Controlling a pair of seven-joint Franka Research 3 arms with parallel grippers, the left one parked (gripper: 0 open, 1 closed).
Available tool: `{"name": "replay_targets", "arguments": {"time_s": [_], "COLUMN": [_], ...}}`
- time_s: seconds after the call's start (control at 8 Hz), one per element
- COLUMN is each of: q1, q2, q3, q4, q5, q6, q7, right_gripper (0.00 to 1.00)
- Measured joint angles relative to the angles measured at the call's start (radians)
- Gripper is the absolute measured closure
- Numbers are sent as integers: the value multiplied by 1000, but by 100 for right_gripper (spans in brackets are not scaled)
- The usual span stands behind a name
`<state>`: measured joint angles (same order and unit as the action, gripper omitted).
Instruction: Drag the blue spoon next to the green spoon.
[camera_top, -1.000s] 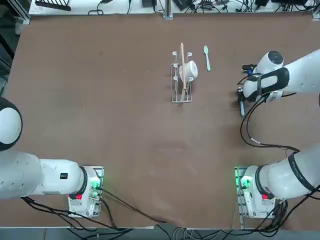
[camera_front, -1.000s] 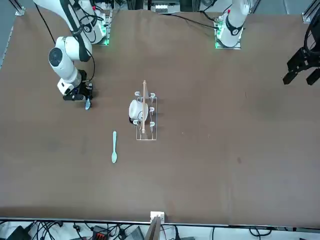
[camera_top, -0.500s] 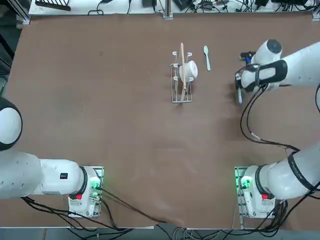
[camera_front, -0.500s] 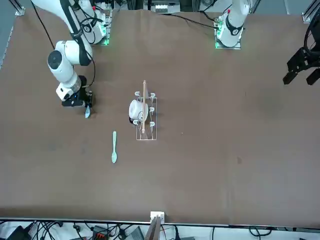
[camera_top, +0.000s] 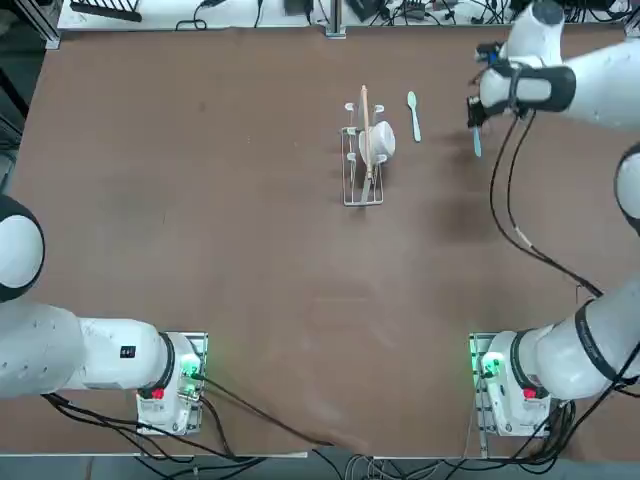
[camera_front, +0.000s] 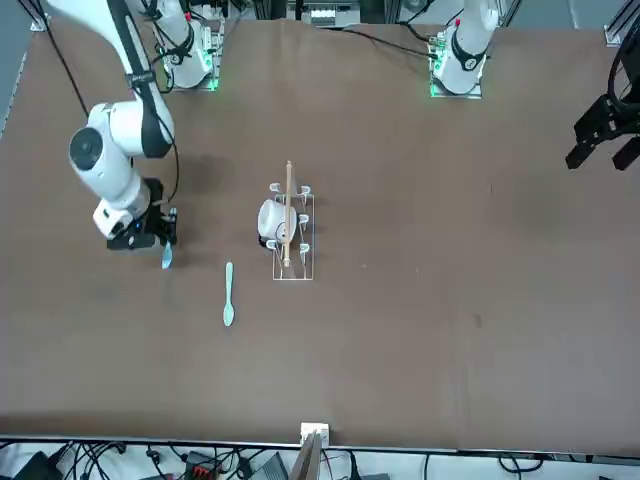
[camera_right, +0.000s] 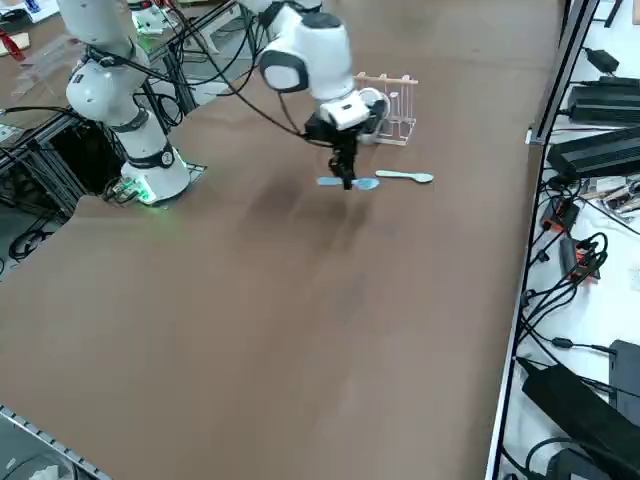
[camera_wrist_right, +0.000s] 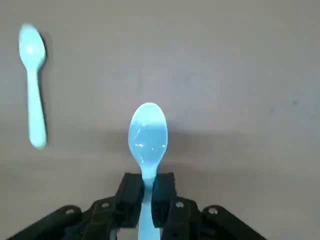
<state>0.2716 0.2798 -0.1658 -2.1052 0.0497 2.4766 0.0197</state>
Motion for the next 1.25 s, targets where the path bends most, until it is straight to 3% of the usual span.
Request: {"name": "replay_targets", "arguments": {"time_s": [0.38,0.62,0.88,1.25], "q1": [35,65,79,96], "q2": [208,329,402,443], "q3": [2,4,4,4], "q4": [281,400,448,457], "q5": [3,3,3,3], "q6": [-70,-71,-71,-71], "q7": [122,204,240,242], "right_gripper": [86,86,86,86]}}
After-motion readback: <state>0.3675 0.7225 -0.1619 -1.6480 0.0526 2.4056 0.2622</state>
